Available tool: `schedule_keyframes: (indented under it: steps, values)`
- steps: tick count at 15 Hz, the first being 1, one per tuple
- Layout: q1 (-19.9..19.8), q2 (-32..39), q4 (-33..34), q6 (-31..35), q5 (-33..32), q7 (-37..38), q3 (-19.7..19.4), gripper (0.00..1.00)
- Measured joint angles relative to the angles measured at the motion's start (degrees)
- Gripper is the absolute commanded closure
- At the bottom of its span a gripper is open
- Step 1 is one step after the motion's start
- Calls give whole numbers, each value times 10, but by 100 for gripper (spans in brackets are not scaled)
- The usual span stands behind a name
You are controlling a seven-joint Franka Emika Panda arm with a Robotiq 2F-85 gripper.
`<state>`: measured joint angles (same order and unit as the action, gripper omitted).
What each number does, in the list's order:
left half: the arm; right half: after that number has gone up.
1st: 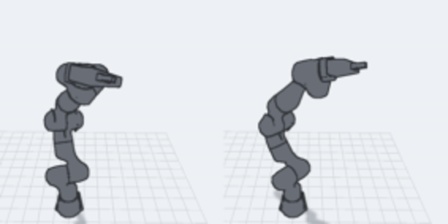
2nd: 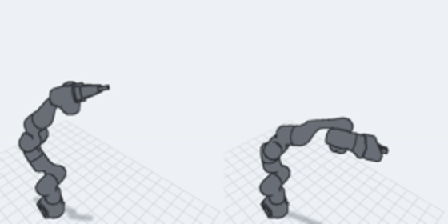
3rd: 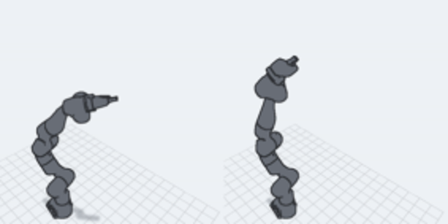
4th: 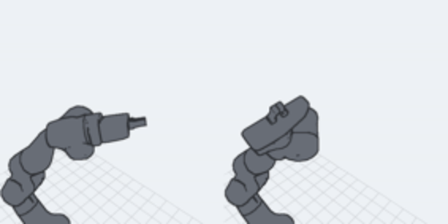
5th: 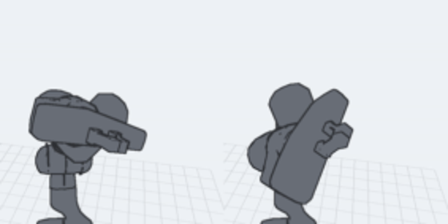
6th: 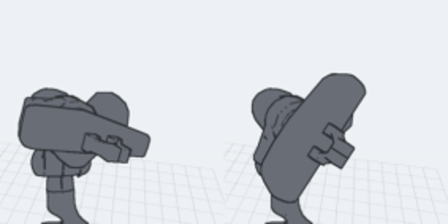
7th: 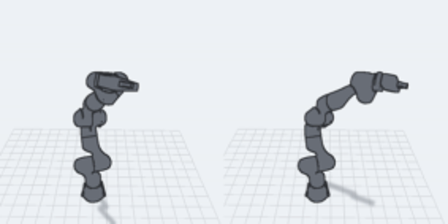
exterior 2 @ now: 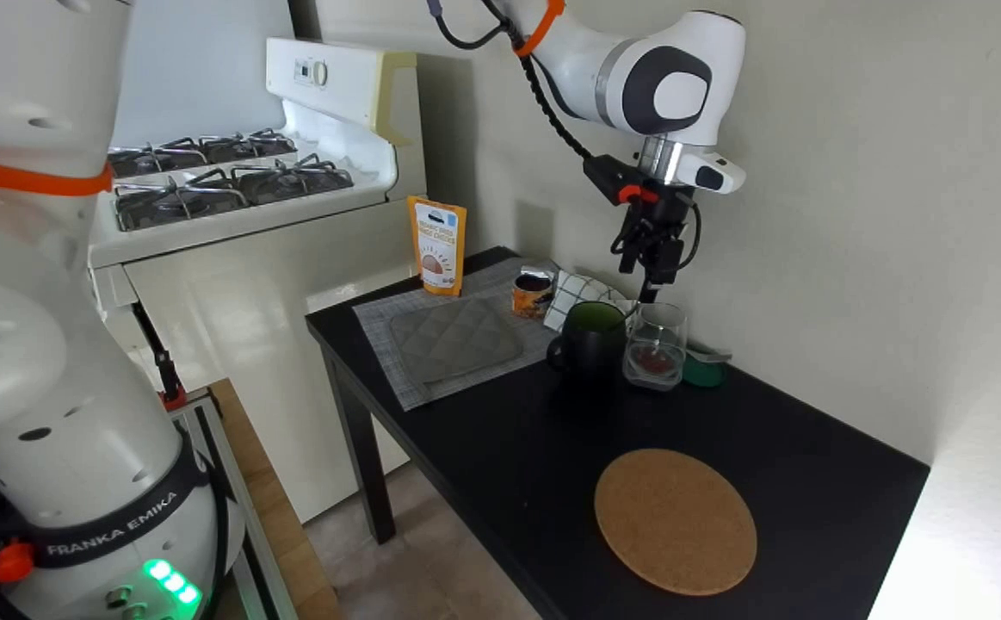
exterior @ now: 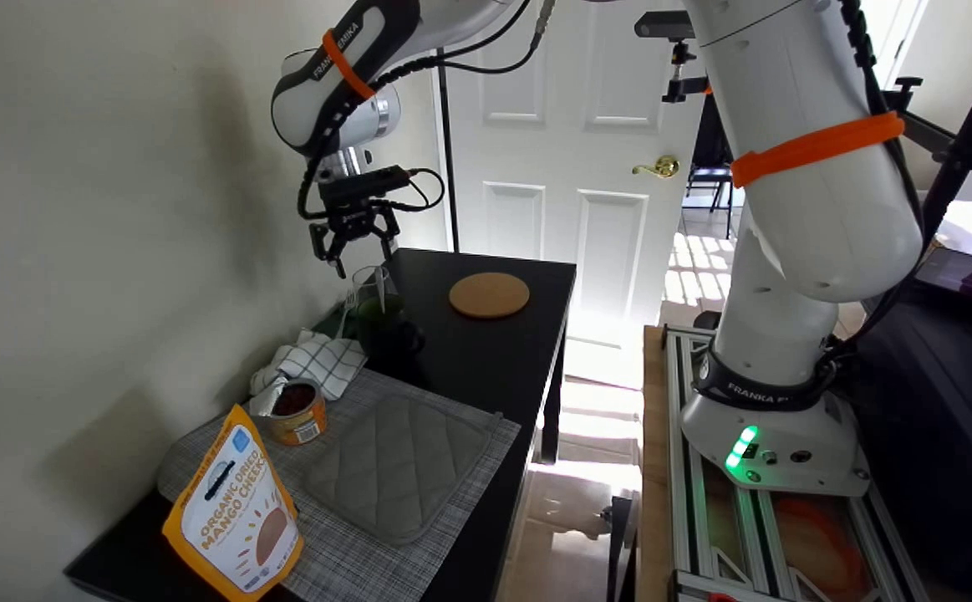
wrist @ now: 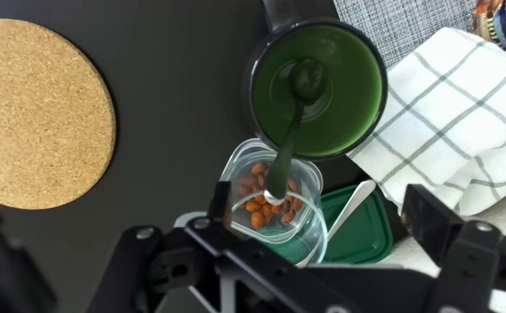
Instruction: Move the glass cup the left and put it on the pot holder
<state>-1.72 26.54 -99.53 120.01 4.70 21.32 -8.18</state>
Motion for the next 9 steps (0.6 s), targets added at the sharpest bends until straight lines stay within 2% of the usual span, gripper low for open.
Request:
schedule_keyframes:
  steps: [6,9]
  values:
    - [-13,-7,-13,3,0,0,-9,0]
    - [-23,-23,-41,46,0,1,-15,0]
